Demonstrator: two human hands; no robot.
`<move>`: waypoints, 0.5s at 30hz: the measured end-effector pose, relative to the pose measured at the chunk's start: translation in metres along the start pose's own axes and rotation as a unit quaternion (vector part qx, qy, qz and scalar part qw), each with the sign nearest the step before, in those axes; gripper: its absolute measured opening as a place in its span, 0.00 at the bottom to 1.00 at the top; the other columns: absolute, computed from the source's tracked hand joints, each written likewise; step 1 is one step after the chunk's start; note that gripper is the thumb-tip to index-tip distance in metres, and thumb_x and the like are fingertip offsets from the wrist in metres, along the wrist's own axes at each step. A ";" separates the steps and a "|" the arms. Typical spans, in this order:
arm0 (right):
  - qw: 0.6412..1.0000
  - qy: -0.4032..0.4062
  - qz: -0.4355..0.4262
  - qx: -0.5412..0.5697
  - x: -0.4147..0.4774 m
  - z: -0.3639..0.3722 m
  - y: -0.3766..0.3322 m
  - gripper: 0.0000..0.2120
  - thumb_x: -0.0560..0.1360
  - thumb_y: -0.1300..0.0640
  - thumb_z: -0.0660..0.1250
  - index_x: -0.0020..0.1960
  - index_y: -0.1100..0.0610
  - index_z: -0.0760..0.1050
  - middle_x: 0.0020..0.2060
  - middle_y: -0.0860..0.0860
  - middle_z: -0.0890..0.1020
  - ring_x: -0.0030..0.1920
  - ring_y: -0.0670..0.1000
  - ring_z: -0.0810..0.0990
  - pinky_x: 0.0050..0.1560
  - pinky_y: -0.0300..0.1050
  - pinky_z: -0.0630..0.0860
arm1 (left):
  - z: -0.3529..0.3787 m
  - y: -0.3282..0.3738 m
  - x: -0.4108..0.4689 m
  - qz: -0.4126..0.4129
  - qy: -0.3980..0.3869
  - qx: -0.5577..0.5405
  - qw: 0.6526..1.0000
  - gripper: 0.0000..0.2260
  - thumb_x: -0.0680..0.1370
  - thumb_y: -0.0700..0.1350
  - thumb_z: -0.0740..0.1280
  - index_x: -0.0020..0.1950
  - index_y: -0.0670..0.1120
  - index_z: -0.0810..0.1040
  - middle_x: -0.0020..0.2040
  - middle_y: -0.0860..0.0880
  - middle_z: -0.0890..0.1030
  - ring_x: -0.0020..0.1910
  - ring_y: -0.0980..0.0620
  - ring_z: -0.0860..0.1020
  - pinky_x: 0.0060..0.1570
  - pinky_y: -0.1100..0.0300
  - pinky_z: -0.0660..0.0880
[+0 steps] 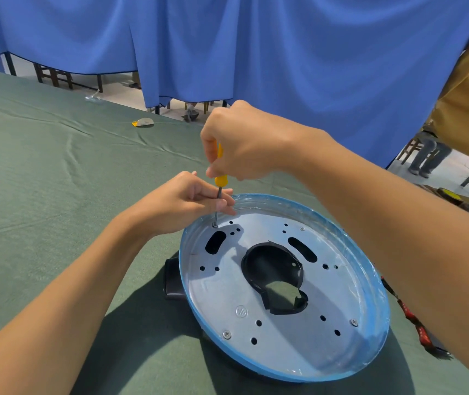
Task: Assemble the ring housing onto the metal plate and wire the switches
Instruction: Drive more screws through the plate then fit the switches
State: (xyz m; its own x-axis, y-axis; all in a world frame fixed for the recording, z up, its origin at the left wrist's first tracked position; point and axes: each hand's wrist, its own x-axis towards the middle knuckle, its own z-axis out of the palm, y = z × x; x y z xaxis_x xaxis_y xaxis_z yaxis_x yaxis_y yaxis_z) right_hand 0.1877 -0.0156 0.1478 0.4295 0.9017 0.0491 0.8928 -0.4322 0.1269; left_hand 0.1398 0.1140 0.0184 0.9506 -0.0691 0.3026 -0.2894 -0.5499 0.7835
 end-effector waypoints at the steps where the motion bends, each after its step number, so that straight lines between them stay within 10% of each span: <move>1: 1.000 0.007 0.010 -0.007 0.001 0.001 0.000 0.14 0.74 0.50 0.72 0.38 0.53 0.69 0.34 0.48 0.70 0.33 0.45 0.70 0.23 0.36 0.65 | 0.001 0.001 0.000 -0.002 0.021 0.002 1.000 0.06 0.78 0.40 0.69 0.51 0.45 0.86 0.50 0.56 0.85 0.61 0.63 0.78 0.78 0.48 0.43; 6: 0.996 0.055 0.063 -0.007 0.003 0.012 0.002 0.22 0.77 0.47 0.66 0.33 0.51 0.58 0.33 0.48 0.61 0.31 0.47 0.61 0.28 0.41 0.56 | 0.003 0.002 0.000 0.000 0.086 0.025 0.996 0.03 0.73 0.40 0.75 0.40 0.46 0.87 0.45 0.52 0.87 0.56 0.61 0.81 0.78 0.49 0.46; 11: 1.000 0.016 -0.002 -0.005 0.000 0.005 0.005 0.07 0.74 0.51 0.70 0.47 0.54 0.77 0.37 0.45 0.69 0.41 0.47 0.70 0.28 0.37 0.64 | -0.001 0.003 -0.001 0.005 0.023 0.018 1.000 0.07 0.78 0.39 0.68 0.46 0.43 0.87 0.48 0.57 0.86 0.60 0.65 0.77 0.78 0.50 0.43; 15: 1.000 0.022 0.006 -0.011 0.000 0.005 0.003 0.11 0.74 0.50 0.72 0.39 0.54 0.72 0.38 0.49 0.74 0.41 0.50 0.73 0.28 0.40 0.64 | 0.000 0.004 -0.002 0.001 0.005 0.020 1.000 0.07 0.79 0.39 0.67 0.51 0.46 0.86 0.49 0.61 0.85 0.61 0.65 0.77 0.78 0.51 0.45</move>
State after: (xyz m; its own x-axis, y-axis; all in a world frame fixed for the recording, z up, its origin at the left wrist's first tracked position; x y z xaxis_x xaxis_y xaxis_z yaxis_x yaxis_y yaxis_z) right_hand 0.1909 -0.0168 0.1429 0.4327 0.8966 0.0940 0.8845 -0.4424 0.1480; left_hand 0.1366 0.1120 0.0211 0.9488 -0.0631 0.3097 -0.2870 -0.5820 0.7608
